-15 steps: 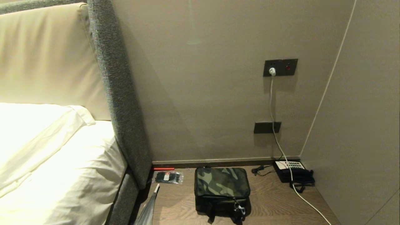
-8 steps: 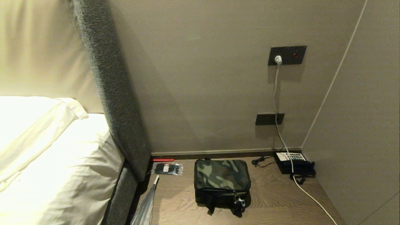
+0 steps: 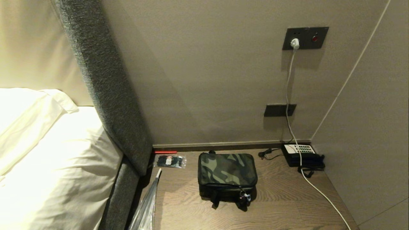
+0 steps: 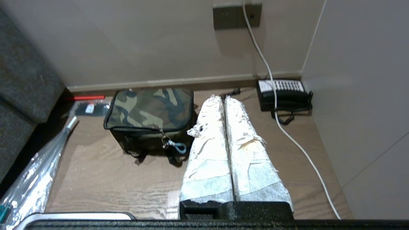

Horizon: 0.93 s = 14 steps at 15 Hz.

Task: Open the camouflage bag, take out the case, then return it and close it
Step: Open the top of the storage box

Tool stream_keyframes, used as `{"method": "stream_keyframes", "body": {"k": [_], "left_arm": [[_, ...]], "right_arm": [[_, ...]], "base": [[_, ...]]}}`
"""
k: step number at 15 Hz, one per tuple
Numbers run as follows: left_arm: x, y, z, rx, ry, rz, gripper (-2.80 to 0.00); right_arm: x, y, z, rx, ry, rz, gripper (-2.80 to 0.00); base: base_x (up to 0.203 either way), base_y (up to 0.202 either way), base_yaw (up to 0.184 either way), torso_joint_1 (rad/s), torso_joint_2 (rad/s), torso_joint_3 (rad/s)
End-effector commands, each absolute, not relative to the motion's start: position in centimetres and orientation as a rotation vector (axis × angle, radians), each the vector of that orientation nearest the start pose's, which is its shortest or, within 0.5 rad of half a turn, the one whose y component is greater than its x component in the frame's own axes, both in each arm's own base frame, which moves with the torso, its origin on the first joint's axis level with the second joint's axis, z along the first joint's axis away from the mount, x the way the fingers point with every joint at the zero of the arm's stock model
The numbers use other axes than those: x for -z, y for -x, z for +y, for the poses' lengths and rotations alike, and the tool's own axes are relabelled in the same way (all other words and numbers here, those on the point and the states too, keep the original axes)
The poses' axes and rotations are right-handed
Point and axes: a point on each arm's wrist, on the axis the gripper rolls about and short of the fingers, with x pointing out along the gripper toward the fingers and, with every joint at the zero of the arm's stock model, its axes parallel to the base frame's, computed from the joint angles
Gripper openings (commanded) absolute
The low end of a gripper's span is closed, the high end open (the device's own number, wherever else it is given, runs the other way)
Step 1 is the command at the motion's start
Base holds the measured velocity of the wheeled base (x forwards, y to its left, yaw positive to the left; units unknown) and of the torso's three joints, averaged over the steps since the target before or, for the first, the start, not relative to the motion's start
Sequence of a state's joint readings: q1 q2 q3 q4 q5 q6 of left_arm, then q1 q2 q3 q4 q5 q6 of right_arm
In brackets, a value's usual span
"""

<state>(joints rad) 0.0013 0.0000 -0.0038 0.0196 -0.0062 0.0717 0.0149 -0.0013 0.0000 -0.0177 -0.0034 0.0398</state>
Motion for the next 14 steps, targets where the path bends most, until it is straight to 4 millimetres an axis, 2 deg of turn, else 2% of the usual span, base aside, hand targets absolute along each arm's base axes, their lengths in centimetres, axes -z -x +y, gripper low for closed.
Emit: {"method": "stream_keyframes", "body": {"k": [1,14], "left_arm": [[-7.46,2.32,-0.02,0.005,-0.073,0.017,-2.80],[-7.44,2.31,-0.02,0.005,-0.070,0.014,-2.80]], "right_arm": [[-7.50,2.44,-0.04,-0.013,-0.040,-0.040,-2.80],[-7.50,2.44,-0.04,-0.013,-0.040,-0.040,-2.80]], "base": [[0.000,0.000,0.000,0.002,0.00,-0.200],[0.000,0.000,0.000,0.002,0.00,-0.197]]}}
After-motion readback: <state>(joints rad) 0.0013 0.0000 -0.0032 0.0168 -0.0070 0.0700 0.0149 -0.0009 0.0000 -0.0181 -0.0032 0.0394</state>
